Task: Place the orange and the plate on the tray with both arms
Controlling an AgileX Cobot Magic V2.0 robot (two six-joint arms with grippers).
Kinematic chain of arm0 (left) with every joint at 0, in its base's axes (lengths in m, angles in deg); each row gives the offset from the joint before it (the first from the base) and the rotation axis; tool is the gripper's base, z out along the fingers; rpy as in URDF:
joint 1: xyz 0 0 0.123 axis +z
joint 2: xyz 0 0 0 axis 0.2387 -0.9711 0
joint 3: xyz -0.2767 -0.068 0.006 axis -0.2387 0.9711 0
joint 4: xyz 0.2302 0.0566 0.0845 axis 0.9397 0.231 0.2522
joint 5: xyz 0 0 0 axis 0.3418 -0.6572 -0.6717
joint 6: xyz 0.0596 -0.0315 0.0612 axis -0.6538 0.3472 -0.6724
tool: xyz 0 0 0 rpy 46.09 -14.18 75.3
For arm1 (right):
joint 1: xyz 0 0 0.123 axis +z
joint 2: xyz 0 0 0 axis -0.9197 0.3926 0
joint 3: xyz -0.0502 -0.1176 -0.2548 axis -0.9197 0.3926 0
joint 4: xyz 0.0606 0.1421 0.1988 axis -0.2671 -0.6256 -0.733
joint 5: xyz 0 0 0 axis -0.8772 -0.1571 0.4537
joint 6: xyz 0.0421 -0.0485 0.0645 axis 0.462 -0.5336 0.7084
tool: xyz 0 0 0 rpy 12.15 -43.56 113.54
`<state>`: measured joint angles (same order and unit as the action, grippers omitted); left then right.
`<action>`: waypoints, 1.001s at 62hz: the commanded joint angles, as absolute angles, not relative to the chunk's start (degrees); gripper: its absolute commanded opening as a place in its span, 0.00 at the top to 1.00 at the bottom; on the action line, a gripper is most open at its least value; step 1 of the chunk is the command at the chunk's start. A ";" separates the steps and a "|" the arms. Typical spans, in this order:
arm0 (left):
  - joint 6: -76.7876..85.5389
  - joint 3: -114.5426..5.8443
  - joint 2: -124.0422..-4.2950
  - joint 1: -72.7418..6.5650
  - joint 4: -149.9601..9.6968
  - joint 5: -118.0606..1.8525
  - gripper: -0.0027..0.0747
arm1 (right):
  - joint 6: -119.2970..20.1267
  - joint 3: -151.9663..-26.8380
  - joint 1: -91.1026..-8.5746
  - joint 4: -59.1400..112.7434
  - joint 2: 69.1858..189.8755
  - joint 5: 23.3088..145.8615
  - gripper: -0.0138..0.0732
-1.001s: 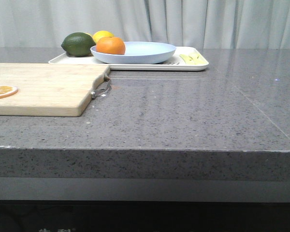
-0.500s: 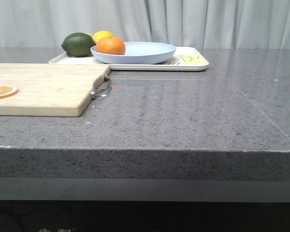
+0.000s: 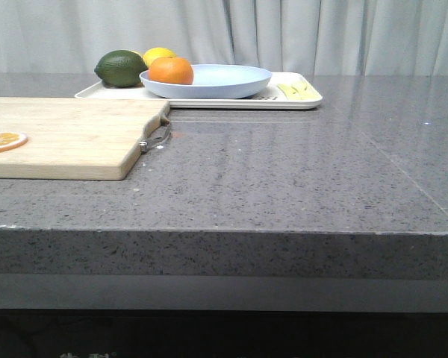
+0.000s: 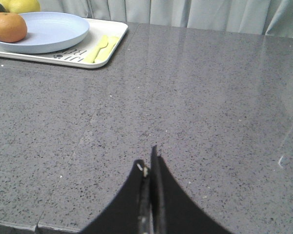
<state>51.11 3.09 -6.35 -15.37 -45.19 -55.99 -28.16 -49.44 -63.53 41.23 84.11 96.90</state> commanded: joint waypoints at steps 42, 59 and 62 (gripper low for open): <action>51.04 3.34 -5.07 -15.16 -45.72 -50.91 0.99 | -28.65 -48.87 -63.76 43.19 83.81 88.55 0.92; 51.04 3.34 -5.07 -15.16 -45.72 -50.91 0.99 | -28.65 -34.01 -63.89 41.52 72.72 79.94 0.92; 51.04 3.34 -5.07 -15.16 -45.72 -50.91 0.99 | -28.65 -31.50 -63.89 41.47 70.06 80.07 0.92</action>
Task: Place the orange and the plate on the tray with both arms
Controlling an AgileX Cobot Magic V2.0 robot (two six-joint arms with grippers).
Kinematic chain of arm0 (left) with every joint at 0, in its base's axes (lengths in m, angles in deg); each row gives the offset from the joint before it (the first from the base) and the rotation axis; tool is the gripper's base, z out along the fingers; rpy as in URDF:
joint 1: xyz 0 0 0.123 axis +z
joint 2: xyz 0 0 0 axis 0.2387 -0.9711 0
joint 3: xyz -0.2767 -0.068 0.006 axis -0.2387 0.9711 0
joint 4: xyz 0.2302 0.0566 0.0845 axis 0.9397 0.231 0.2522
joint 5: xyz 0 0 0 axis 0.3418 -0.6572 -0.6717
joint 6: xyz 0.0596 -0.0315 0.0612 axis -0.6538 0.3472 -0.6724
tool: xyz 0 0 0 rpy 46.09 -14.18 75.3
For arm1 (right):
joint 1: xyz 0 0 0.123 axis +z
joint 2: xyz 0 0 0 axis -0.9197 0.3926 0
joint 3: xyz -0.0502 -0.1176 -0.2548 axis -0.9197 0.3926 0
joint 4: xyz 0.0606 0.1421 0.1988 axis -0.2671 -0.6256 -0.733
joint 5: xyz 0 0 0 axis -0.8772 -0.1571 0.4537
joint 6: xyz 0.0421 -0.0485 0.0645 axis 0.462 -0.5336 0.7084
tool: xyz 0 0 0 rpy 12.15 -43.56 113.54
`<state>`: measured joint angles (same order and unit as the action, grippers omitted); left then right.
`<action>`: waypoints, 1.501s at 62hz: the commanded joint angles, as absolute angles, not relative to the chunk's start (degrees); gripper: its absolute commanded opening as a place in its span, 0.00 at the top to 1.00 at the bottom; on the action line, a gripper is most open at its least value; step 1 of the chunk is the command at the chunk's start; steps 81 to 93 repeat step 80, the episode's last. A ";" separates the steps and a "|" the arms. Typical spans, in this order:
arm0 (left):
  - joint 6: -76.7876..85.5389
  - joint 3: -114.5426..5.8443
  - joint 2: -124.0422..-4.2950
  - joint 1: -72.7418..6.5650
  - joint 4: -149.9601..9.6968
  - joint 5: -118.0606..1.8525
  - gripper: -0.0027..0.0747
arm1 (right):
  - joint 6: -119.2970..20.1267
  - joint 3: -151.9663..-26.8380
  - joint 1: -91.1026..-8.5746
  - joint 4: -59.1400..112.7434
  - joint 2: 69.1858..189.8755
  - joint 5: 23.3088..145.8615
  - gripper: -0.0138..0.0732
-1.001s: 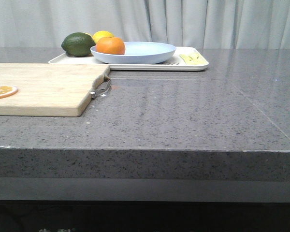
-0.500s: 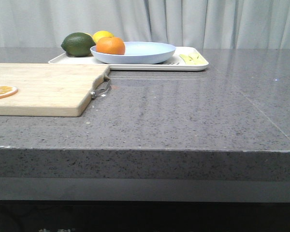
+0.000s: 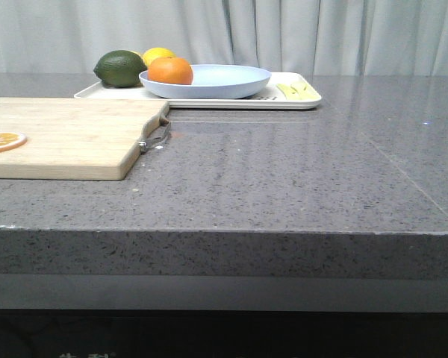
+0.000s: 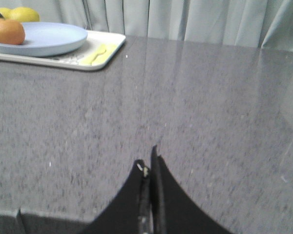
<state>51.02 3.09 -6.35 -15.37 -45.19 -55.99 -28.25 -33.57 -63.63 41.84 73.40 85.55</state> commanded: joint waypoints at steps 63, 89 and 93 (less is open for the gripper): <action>51.04 3.34 -5.27 -15.16 -45.72 -50.91 0.99 | -28.65 -27.61 -63.98 41.41 69.59 81.67 0.92; 51.04 3.34 -5.27 -15.16 -45.72 -50.91 0.99 | -28.65 -27.61 -63.98 41.41 69.59 81.67 0.92; 51.04 3.34 -5.27 -15.16 -45.72 -50.91 0.99 | -28.65 -27.61 -63.98 41.41 69.59 81.67 0.92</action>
